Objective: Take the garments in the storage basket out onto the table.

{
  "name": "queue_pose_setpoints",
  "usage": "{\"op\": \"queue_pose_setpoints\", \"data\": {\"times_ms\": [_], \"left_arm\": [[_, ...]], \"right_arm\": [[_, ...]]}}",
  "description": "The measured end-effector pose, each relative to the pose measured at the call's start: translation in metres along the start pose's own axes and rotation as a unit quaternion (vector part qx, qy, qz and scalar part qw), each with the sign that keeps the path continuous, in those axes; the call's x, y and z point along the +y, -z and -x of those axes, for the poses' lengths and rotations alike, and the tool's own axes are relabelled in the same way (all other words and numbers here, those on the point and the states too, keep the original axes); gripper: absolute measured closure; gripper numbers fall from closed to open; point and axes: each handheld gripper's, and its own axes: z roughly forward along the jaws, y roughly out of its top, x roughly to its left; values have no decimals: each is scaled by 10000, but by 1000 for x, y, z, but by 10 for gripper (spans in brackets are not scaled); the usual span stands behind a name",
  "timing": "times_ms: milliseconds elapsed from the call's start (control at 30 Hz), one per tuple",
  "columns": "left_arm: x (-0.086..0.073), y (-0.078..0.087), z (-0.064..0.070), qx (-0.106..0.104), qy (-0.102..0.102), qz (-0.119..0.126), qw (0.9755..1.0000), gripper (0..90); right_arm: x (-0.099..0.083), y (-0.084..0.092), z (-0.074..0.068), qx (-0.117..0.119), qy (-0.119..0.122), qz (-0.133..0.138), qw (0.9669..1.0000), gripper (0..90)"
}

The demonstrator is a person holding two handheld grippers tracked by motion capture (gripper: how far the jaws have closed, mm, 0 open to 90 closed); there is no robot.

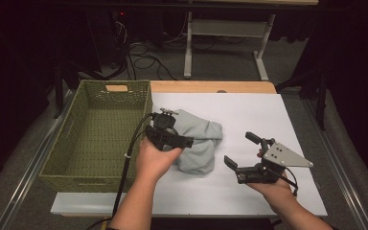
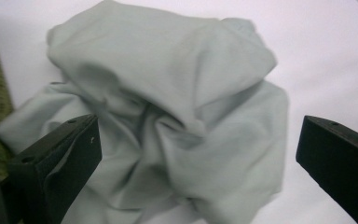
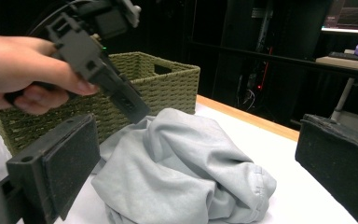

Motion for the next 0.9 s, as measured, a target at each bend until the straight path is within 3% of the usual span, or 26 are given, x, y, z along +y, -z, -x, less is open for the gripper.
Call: {"op": "queue_pose_setpoints", "data": {"times_ms": [100, 133, 167, 400, 433, 467, 500, 533, 567, 600, 633, 667, 700, 733, 767, 867, 900], "left_arm": [[-15, 5, 5, -99, -15, 447, 9990, 11], [-15, 5, 5, -99, -15, 447, 9990, 10], [-24, 8, 8, -56, -93, 646, 9979, 11], [-50, 15, 12, -119, -222, 1124, 9933, 11], [-58, 16, 14, -241, -288, 1291, 9909, 11], [-58, 16, 14, -241, -288, 1291, 9909, 10], [-66, 17, 15, -419, -319, 1461, 9879, 10], [-66, 17, 15, -419, -319, 1461, 9879, 10], [-73, 18, 17, -434, -404, 1560, 9860, 10], [-73, 18, 17, -434, -404, 1560, 9860, 10], [-81, 20, 19, -366, -477, 1721, 9832, 10], [-81, 20, 19, -366, -477, 1721, 9832, 10], [-90, 23, 21, -419, -552, 1958, 9782, 12], [-90, 23, 21, -419, -552, 1958, 9782, 11], [-99, 24, 25, -388, -575, 2090, 9754, 6], [-103, 24, 29, -512, -587, 2142, 9737, 6], [-103, 25, 32, -468, -780, 2151, 9724, 5]], "right_arm": [[-1, 0, 0, 1, -7, -17, 10000, 9], [-1, 0, 0, 1, -7, -17, 10000, 9], [-1, 0, 0, 1, -12, -28, 10000, 9], [-4, -1, 2, -17, -34, -76, 10000, 9], [-4, -1, 3, -33, -56, -93, 9999, 9], [-5, -1, 3, -39, -63, -95, 9999, 9], [-5, -1, 3, -48, -69, -113, 9999, 9], [-5, -1, 3, -48, -69, -113, 9999, 9], [-7, -2, 3, -57, -81, -143, 9998, 9], [-7, -2, 3, -57, -81, -143, 9998, 9], [-8, -3, 3, -68, -84, -178, 9998, 9], [-8, -3, 3, -68, -84, -178, 9998, 9], [-9, -3, 3, -83, -105, -201, 9997, 9], [-9, -3, 3, -83, -105, -201, 9997, 9], [-10, -4, 4, -102, -132, -231, 9996, 9], [-12, -4, 5, -129, -153, -269, 9994, 9], [-14, -6, 6, -155, -171, -308, 9993, 9]]}}
